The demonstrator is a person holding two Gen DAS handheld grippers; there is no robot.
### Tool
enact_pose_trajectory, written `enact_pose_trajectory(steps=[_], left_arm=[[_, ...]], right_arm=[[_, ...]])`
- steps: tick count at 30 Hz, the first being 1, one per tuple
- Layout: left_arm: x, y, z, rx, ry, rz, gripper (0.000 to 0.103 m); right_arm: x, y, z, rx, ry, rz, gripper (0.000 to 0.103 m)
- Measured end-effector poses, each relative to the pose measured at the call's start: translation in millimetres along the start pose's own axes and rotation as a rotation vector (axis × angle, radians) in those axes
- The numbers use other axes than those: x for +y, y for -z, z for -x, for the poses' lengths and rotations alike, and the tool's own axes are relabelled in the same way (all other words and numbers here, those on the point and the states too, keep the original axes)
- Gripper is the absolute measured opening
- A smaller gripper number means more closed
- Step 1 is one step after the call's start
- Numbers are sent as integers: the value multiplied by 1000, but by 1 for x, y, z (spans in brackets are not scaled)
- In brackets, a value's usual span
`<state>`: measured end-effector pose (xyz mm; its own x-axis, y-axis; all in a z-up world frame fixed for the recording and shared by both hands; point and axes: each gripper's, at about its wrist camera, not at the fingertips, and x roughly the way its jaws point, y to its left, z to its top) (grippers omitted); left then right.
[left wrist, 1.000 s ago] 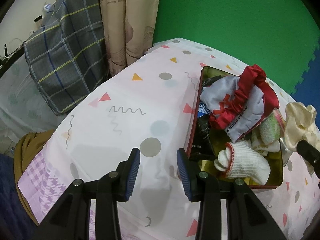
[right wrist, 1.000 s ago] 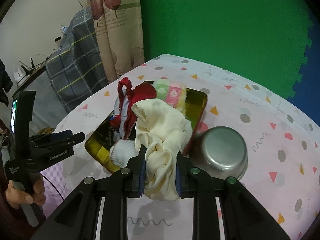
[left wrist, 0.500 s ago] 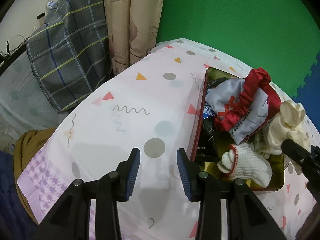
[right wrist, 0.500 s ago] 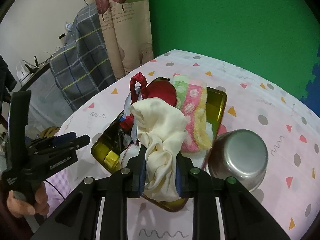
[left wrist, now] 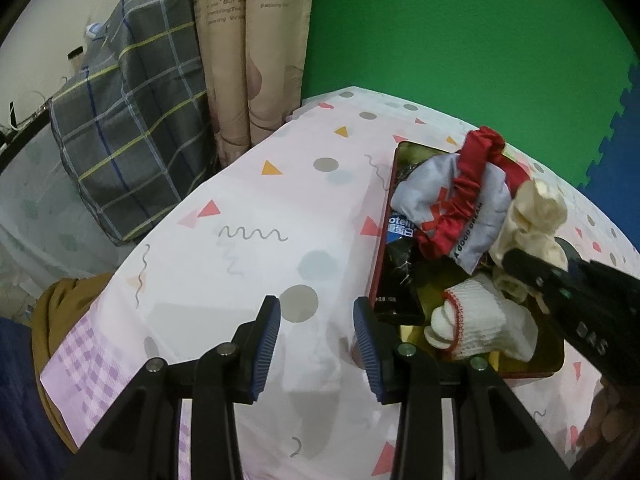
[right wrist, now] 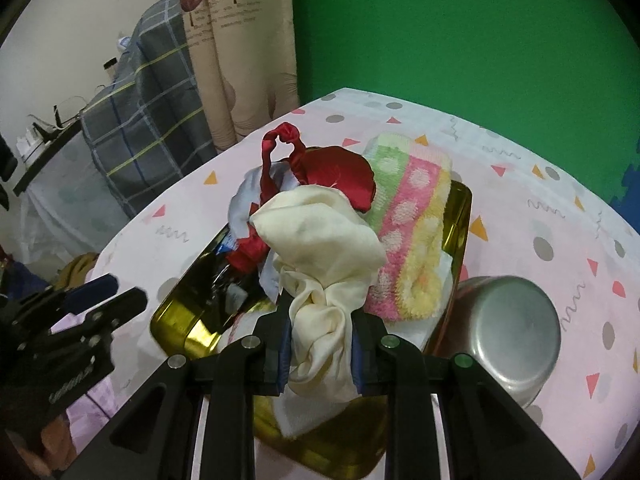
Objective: Organize soft objects
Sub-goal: 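Lower the cream scrunchie into the tray and open the right tool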
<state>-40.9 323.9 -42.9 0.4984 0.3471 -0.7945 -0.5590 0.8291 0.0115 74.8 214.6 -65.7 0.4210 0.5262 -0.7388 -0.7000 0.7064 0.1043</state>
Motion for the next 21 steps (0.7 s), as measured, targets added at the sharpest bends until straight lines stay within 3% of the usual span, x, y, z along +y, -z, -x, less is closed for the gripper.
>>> enact_pose_trajectory(steps=[10,19,21], left_arm=[[-17,3,7,-47,-24,-76,39],[-23,4,10,-68,-18,-101,39],[-22,4,11,-68,-14,-101,39]], right_arm=[[5,2,-7,-11,60,33,23],[11,7,6,-25,59,44,58],[10,10,12,-33,64,31,72]])
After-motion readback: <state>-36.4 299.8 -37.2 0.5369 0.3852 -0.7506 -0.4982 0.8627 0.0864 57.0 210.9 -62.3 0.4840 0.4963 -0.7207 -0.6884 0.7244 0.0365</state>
